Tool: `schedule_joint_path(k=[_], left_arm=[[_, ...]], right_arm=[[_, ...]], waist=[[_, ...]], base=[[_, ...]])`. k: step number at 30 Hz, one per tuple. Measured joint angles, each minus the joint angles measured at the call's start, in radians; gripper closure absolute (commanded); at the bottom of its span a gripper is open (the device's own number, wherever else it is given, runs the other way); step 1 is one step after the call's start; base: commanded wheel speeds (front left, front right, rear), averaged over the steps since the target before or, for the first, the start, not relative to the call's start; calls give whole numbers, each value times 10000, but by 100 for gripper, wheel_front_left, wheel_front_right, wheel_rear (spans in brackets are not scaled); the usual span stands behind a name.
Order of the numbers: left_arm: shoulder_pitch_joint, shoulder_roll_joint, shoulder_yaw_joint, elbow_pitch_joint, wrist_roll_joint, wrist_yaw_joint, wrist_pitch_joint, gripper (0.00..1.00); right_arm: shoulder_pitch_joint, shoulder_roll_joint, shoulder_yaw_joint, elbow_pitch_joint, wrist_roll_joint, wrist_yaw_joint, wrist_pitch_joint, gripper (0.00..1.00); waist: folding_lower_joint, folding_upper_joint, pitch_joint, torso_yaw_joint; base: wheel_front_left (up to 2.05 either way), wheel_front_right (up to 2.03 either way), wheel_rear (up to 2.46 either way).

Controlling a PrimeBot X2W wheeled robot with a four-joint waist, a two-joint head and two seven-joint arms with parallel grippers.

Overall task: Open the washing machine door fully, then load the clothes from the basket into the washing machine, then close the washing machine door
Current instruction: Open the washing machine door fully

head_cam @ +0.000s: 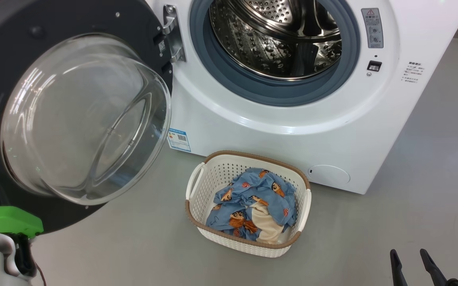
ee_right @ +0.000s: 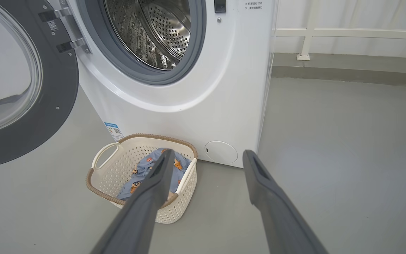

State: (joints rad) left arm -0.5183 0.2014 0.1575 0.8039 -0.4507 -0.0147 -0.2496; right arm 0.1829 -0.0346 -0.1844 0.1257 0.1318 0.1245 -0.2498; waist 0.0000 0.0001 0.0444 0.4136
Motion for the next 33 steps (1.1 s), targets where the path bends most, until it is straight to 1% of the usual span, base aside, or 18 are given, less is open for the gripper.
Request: schedule_joint_path(k=[3,6,9,11,13,16,19,20,21,22,28,33], left_arm=[[4,-113,288,-21,205,-6,0,100],[54,-276,546,-192,255,-146,0,100],[258,-408,752,-439,255,-420,-31,100],[487,-522,884,-740,249,-443,-29,100],[783,-600,965,-1135,245,-529,-31,81],[1279,-790,917,-1758,244,-612,-33,72],[1809,-894,654,-2552,272,-709,-21,53],[1986,-932,575,-2884,272,-732,15,27],[2160,-968,508,-3227,274,-757,42,5],[2160,-968,508,-3227,274,-757,42,0],[3424,-1081,-169,-5507,443,-869,639,0],[4399,-1060,-796,-7037,665,-965,708,0]], right_arm=[[3,0,2,4,4,0,0,0],[10,0,38,25,15,0,0,0],[12,2,77,44,29,0,0,0],[13,2,90,58,29,0,0,0],[14,0,109,82,31,0,0,0],[16,2,155,98,33,0,0,0],[16,0,282,105,33,0,2,0],[16,0,345,104,33,0,2,0],[16,4,389,102,33,0,2,0],[16,4,389,102,33,0,2,0],[17,0,430,75,33,0,2,0],[15,2,451,-44,48,0,2,0]], waist=[[0,0,-66,12],[0,0,-157,13],[0,0,-240,-9],[0,0,-283,-28],[0,0,-324,-57],[0,0,-378,-123],[0,0,-403,-254],[0,0,-408,-309],[0,0,-413,-367],[0,0,-413,-367],[0,0,-455,-805],[0,0,-466,-1317]], base=[[0,0,0],[0,0,0],[0,0,0],[0,0,0],[0,0,0],[0,0,0],[0,0,0],[0,0,0],[0,0,0],[0,0,0],[0,0,0],[0,0,0]])
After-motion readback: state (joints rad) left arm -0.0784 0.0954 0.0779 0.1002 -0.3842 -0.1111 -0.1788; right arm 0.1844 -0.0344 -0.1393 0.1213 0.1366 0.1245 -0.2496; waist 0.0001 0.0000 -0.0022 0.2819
